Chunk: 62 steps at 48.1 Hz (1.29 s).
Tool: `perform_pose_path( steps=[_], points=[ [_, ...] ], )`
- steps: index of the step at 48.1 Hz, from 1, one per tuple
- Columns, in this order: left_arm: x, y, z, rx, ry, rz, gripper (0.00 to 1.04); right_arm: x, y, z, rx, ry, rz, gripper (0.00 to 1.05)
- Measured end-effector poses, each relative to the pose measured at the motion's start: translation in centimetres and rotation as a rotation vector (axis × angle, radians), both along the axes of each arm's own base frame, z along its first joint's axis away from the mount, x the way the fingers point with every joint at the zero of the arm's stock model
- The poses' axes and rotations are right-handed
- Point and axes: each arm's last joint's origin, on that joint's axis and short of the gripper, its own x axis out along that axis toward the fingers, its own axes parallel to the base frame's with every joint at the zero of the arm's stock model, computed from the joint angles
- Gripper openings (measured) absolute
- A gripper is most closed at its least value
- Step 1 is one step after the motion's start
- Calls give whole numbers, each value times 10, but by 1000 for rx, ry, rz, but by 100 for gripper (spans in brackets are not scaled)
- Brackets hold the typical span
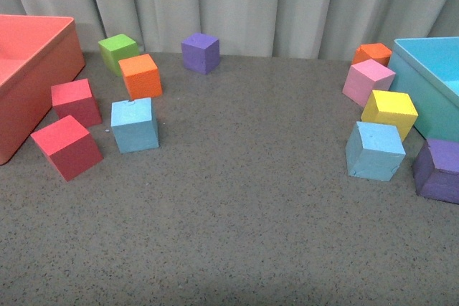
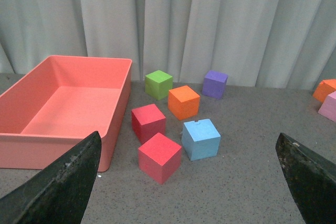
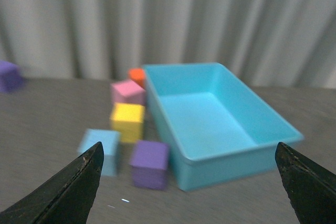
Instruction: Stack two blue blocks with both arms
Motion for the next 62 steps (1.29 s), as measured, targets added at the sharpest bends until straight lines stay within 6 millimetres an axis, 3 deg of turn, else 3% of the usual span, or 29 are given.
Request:
perform_pose_path(
  steps=[5, 13, 20, 27, 33, 45, 62],
  points=[
    [0, 0, 0, 0, 0, 0, 98, 11, -2, 2, -60, 93, -77, 95],
    [0, 0, 0, 0, 0, -1, 98, 48, -5, 7, 39, 197, -1, 95],
    [0, 0, 0, 0, 0, 0, 98, 107, -3, 9, 186, 319, 60, 95],
    [0, 0, 0, 0, 0, -1, 98, 175, 2, -7, 281, 554, 17, 95],
    [0, 0, 0, 0, 0, -1, 98, 214, 8, -20, 321, 698, -1, 95],
    [0, 0, 0, 0, 0, -1, 98, 259, 30, -38, 365, 823, 39, 95],
    [0, 0, 0, 0, 0, -1, 98, 293, 59, -72, 340, 1007, 4, 95]
  ],
)
